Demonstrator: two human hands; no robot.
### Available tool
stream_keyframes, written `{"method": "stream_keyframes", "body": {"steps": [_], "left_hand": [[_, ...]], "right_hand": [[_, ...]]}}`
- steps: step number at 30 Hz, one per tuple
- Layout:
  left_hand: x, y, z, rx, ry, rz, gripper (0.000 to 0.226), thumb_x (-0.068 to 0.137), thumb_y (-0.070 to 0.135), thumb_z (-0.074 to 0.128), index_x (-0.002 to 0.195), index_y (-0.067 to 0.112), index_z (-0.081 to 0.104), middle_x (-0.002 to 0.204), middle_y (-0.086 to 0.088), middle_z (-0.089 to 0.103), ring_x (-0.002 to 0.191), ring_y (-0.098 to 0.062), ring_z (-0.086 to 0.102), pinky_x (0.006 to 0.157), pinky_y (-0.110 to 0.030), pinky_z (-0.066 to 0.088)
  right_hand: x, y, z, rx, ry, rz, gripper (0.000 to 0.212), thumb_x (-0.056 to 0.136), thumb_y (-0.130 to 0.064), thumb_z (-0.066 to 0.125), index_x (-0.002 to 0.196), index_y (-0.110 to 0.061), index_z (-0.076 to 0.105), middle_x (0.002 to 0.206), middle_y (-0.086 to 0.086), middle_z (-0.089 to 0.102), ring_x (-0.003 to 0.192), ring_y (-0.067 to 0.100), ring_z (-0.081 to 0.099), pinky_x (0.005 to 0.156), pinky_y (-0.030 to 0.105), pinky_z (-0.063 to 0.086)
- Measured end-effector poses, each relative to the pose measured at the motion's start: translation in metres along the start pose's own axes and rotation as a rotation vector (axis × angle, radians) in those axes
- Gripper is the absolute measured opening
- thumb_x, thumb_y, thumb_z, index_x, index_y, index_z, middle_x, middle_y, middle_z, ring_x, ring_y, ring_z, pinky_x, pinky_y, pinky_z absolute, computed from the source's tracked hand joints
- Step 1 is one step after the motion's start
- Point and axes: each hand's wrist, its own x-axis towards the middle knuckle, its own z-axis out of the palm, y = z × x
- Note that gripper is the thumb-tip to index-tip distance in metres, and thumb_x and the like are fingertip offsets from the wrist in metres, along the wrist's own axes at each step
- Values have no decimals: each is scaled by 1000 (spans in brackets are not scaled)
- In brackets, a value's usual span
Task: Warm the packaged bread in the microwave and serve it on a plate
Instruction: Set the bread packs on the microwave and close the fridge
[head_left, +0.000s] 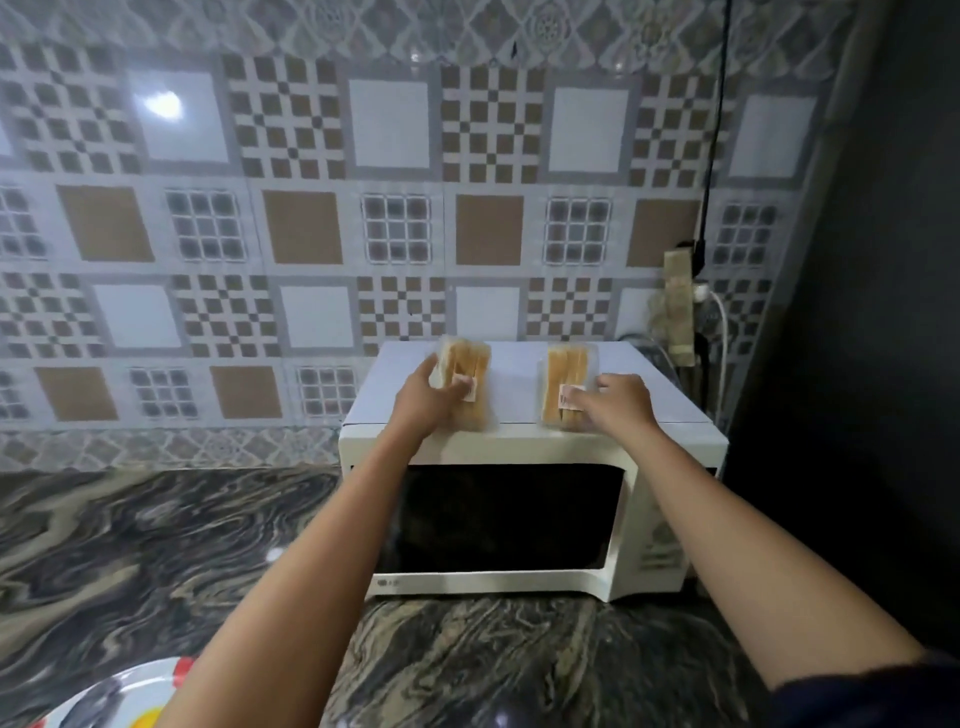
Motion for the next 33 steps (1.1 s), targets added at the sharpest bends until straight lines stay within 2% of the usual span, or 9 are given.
{"method": "stream_keyframes", "body": {"steps": [2, 6, 11, 13, 15, 18, 22, 26, 33], "left_hand": [[5, -3, -2, 89, 11, 0, 71, 88, 38, 60, 147, 16, 26, 148, -11, 38, 133, -28, 40, 109, -40, 36], [16, -6, 0, 76, -13, -6, 72, 89, 38, 58, 147, 15, 23, 151, -10, 32, 136, -28, 36, 110, -42, 35], [30, -4, 7, 38, -26, -15, 68, 91, 38, 56, 146, 13, 26, 147, -9, 40, 128, -30, 47, 101, -38, 44], [36, -9, 9, 39, -27, -10, 69, 88, 42, 58, 144, 14, 31, 143, -11, 46, 124, -31, 50, 101, -44, 46], [40, -15, 10, 36, -20, 5, 70, 85, 47, 59, 142, 15, 35, 142, -10, 47, 124, -30, 51, 101, -48, 45], [41, -18, 12, 44, 22, 44, 71, 85, 49, 58, 142, 12, 37, 143, -9, 46, 125, -28, 50, 103, -47, 44], [38, -17, 14, 91, 32, 91, 64, 82, 49, 54, 133, 12, 48, 134, -10, 54, 121, -28, 53, 103, -44, 43], [20, -12, 13, 123, 94, 130, 58, 91, 32, 56, 139, 4, 39, 144, -11, 39, 132, -25, 38, 109, -34, 30], [-58, -1, 10, 43, 160, 248, 50, 96, 33, 48, 136, 5, 40, 141, -9, 42, 130, -21, 39, 101, -24, 29]], "right_hand": [[4, 3, 1, 27, -7, 3, 41, 85, -36, 65, 103, 0, 61, 104, 16, 56, 103, 30, 55, 79, 35, 44], [12, 3, 9, 37, -15, 0, 31, 88, -35, 60, 90, -5, 50, 88, 8, 50, 87, 26, 50, 59, 28, 36], [22, 0, 17, 54, 34, 14, 49, 89, -32, 61, 117, 8, 53, 122, 18, 57, 114, 32, 53, 92, 38, 44], [28, 2, 19, 56, 41, 17, 47, 88, -33, 62, 107, 9, 57, 110, 20, 60, 105, 33, 55, 84, 39, 46], [32, 5, 21, 47, 44, 9, 40, 87, -36, 62, 82, 2, 53, 80, 14, 53, 84, 29, 53, 61, 32, 40], [35, 9, 26, 4, 17, -22, 35, 90, -43, 55, 82, -9, 53, 81, 4, 52, 81, 22, 50, 55, 28, 32], [36, 11, 18, -12, -103, -11, 26, 93, -42, 50, 98, -18, 59, 96, -2, 60, 96, 19, 54, 67, 26, 37], [10, 9, 6, 11, -100, 6, 44, 98, -35, 41, 132, -9, 47, 135, 7, 51, 121, 25, 48, 94, 32, 37], [-79, 34, -29, 214, 54, -23, 35, 96, -31, 48, 125, -15, 59, 128, 1, 60, 122, 19, 53, 108, 38, 39]]}}
